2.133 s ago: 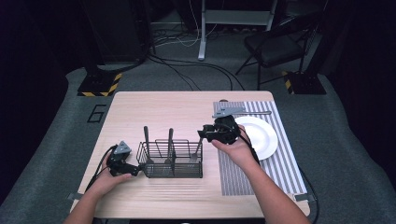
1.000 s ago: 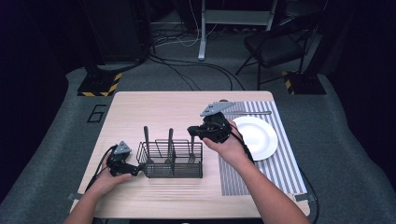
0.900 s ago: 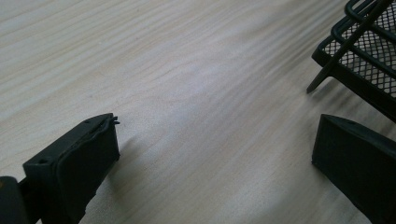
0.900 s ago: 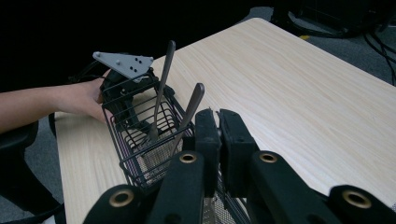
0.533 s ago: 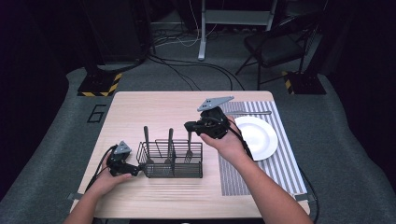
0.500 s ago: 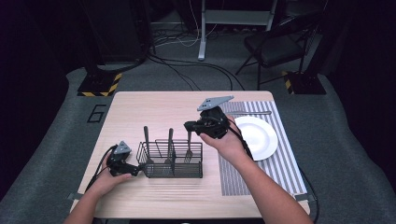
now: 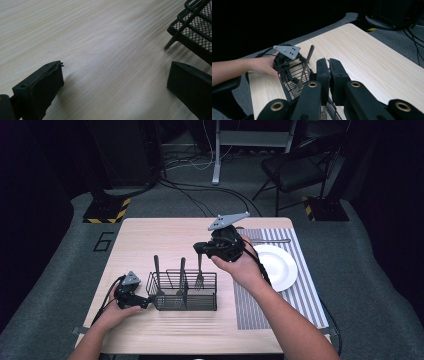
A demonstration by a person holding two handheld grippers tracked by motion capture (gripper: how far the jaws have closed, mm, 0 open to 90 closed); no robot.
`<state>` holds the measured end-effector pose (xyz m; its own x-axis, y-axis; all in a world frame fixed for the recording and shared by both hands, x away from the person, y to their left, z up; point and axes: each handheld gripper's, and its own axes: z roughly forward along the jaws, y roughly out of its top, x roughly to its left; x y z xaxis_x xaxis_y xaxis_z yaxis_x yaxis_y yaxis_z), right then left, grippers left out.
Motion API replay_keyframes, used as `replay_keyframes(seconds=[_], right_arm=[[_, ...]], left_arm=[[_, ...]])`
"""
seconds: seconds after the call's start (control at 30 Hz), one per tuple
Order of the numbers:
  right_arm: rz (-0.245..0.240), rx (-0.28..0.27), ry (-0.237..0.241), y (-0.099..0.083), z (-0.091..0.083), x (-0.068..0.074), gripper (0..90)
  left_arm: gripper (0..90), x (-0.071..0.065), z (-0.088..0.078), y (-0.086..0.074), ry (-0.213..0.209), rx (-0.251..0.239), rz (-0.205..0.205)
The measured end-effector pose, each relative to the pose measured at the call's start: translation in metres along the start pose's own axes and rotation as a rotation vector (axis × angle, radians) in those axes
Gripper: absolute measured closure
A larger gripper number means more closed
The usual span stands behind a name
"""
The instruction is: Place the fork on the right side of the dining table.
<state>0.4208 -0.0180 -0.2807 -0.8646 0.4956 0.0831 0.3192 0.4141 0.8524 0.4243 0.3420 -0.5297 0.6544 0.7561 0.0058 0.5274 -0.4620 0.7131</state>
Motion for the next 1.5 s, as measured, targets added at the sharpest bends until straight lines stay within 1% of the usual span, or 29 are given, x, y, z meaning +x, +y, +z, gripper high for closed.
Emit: replay_keyframes(seconds=[0.13, 0.17, 0.23, 0.33, 0.37, 0.43, 0.57, 0.63, 0.67, 0.7, 0.73, 0.77, 0.8, 0.83, 0.93, 0.97, 1.03, 1.07, 1.13, 1.17, 1.27, 1.3, 1.33, 1.37, 1.5], right_arm=[[-0.002, -0.003, -0.004, 0.005, -0.004, 0.0, 86.7], [-0.004, -0.005, -0.011, 0.008, -0.009, 0.0, 86.7], [-0.007, -0.008, -0.015, 0.009, -0.011, 0.0, 86.7], [-0.003, -0.021, -0.025, 0.013, -0.018, -0.002, 86.7], [0.0, -0.031, -0.035, 0.015, -0.024, -0.003, 86.7], [0.002, -0.034, -0.04, 0.017, -0.027, -0.004, 86.7], [0.012, -0.057, -0.061, 0.022, -0.04, -0.009, 86.7], [0.012, -0.06, -0.064, 0.022, -0.041, -0.01, 86.7], [0.017, -0.066, -0.075, 0.024, -0.046, -0.013, 86.7], [0.026, -0.068, -0.083, 0.024, -0.048, -0.014, 86.7], [0.026, -0.068, -0.083, 0.024, -0.048, -0.014, 86.7], [0.03, -0.071, -0.096, 0.025, -0.053, -0.016, 86.7], [0.03, -0.071, -0.096, 0.025, -0.053, -0.016, 86.7], [0.037, -0.077, -0.108, 0.025, -0.058, -0.02, 86.7], [0.04, -0.078, -0.12, 0.025, -0.062, -0.023, 86.7], [0.047, -0.075, -0.134, 0.024, -0.066, -0.026, 86.7], [0.047, -0.077, -0.14, 0.023, -0.067, -0.027, 86.8], [0.055, -0.076, -0.153, 0.021, -0.071, -0.03, 86.7], [0.055, -0.079, -0.157, 0.02, -0.073, -0.031, 86.7], [0.06, -0.071, -0.168, 0.016, -0.076, -0.033, 86.7], [0.061, -0.068, -0.182, 0.013, -0.078, -0.035, 86.7], [0.063, -0.064, -0.195, 0.008, -0.08, -0.038, 86.7], [0.063, -0.064, -0.195, 0.008, -0.08, -0.038, 86.7], [0.072, -0.063, -0.204, 0.002, -0.081, -0.04, 86.7], [0.09, -0.058, -0.221, -0.012, -0.081, -0.045, 86.7]], left_arm=[[0.2, 0.0, 0.0, 0.0, 0.0, 0.0, -0.001], [0.2, 0.0, 0.0, 0.0, 0.0, 0.0, -0.001], [0.2, 0.0, 0.0, 0.0, 0.0, 0.0, 0.0], [0.2, 0.0, 0.0, 0.0, 0.0, 0.0, -0.001], [0.2, 0.0, 0.0, 0.0, 0.0, 0.0, -0.001], [0.2, 0.0, 0.0, 0.0, 0.0, 0.0, -0.001], [0.2, 0.0, 0.0, 0.0, 0.0, 0.0, -0.002], [0.2, 0.0, 0.0, 0.0, 0.0, 0.0, 0.0], [0.2, 0.0, 0.0, 0.0, 0.0, -0.001, -0.001], [0.2, 0.0, 0.0, 0.0, 0.0, 0.0, -0.001], [0.2, 0.0, 0.0, 0.0, 0.0, 0.0, -0.001], [0.2, 0.0, 0.0, 0.0, 0.0, 0.0, -0.001], [0.2, 0.0, 0.0, 0.0, 0.0, 0.0, -0.001], [0.2, 0.0, 0.0, 0.0, 0.0, 0.0, -0.002], [0.2, 0.0, 0.0, 0.0, 0.0, 0.0, -0.001], [0.2, 0.0, 0.0, 0.0, 0.0, 0.0, -0.001], [0.2, 0.0, 0.0, 0.0, -0.001, 0.0, -0.002], [0.2, 0.0, 0.0, 0.0, 0.001, 0.0, 0.001], [0.2, 0.0, 0.0, 0.0, -0.001, 0.0, -0.001], [0.2, 0.0, 0.0, 0.0, 0.0, 0.0, -0.002], [0.2, 0.0, 0.0, 0.0, 0.0, 0.0, -0.001], [0.2, 0.0, 0.0, 0.0, 0.0, 0.0, -0.001], [0.2, 0.0, 0.0, 0.0, 0.0, 0.0, -0.001], [0.2, 0.0, 0.0, 0.0, 0.0, 0.0, -0.001], [0.2, 0.0, 0.0, 0.0, 0.001, 0.0, 0.001]])
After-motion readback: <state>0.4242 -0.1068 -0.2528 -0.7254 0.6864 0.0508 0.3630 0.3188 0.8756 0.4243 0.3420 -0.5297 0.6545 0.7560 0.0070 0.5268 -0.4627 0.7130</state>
